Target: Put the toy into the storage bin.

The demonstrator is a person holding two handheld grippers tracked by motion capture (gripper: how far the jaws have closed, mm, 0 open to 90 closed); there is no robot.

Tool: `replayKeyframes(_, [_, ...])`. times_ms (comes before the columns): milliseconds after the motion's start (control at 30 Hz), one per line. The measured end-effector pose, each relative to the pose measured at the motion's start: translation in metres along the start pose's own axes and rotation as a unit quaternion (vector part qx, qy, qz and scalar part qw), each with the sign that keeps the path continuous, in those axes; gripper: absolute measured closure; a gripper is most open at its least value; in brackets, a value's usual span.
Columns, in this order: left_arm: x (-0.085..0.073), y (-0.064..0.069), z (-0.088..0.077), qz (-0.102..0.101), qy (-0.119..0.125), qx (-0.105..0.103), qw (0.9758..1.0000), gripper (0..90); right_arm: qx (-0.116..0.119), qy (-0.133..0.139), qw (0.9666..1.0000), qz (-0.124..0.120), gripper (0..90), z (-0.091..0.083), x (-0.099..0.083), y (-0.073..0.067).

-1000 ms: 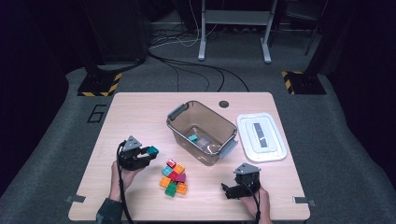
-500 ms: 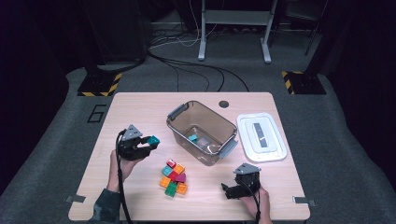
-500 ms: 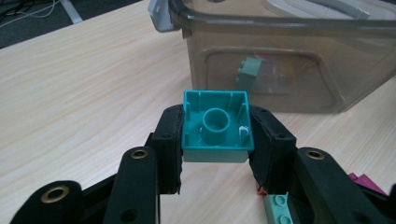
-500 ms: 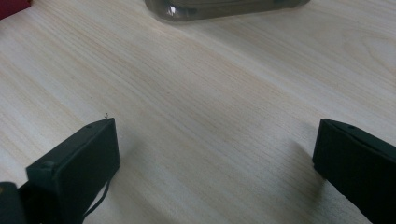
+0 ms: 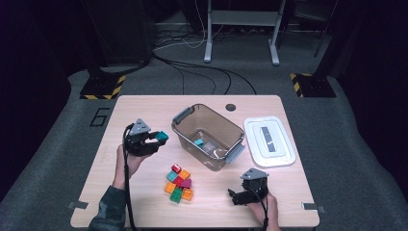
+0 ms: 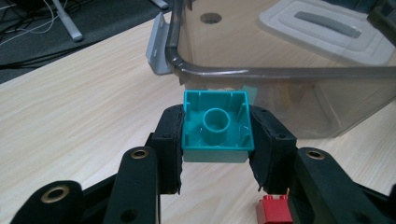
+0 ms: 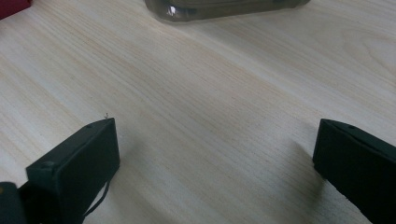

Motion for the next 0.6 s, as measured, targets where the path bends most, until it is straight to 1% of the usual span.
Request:
replayKeyframes(100, [0.01,0.001,0.001,0.003,0.003,-0.004,1.0,58.7,0.0,0.0,1.0,0.0,0.0,0.0,0.0,0.0])
replayKeyframes(133, [0.01,0.001,0.001,0.003,0.003,-0.004,1.0,58.7,0.0,0.0,1.0,0.0,0.0,0.0,0.0,0.0])
replayKeyframes(200, [0.016,0.0,0.001,0.005,0.007,-0.003,1.0,58.7,0.0,0.0,1.0,0.0,0.0,0.0,0.0,0.0])
replayKeyframes(267, [0.022,0.0,0.002,0.005,0.011,-0.005,0.9999,58.7,0.0,0.0,1.0,0.0,0.0,0.0,0.0,0.0])
replayKeyframes(300, [0.026,0.0,0.002,0.008,0.011,-0.004,0.9999,58.7,0.0,0.0,1.0,0.0,0.0,0.0,0.0,0.0])
replayKeyframes(367, [0.03,0.0,0.004,0.007,0.012,-0.008,0.9999,58.7,0.0,0.0,1.0,0.0,0.0,0.0,0.0,0.0])
replayKeyframes(467, [0.034,0.0,0.005,0.007,0.011,-0.007,0.9999,58.7,0.0,0.0,1.0,0.0,0.0,0.0,0.0,0.0])
replayKeyframes(500, [0.039,-0.001,0.007,0.008,0.012,-0.009,0.9999,58.7,0.0,0.0,1.0,0.0,0.0,0.0,0.0,0.0])
replayKeyframes(600, [0.042,-0.001,0.008,0.007,0.011,-0.01,0.9999,58.7,0.0,0.0,1.0,0.0,0.0,0.0,0.0,0.0])
Point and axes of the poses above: each handheld gripper's, and its own axes: z roughly forward along the jaws, x roughly out of its top, y roughly to its right, the point moved 7 cm from there along z, roughly forward along the jaws, and after that the axes turned 5 degrees about x, right-handed, at the moved point
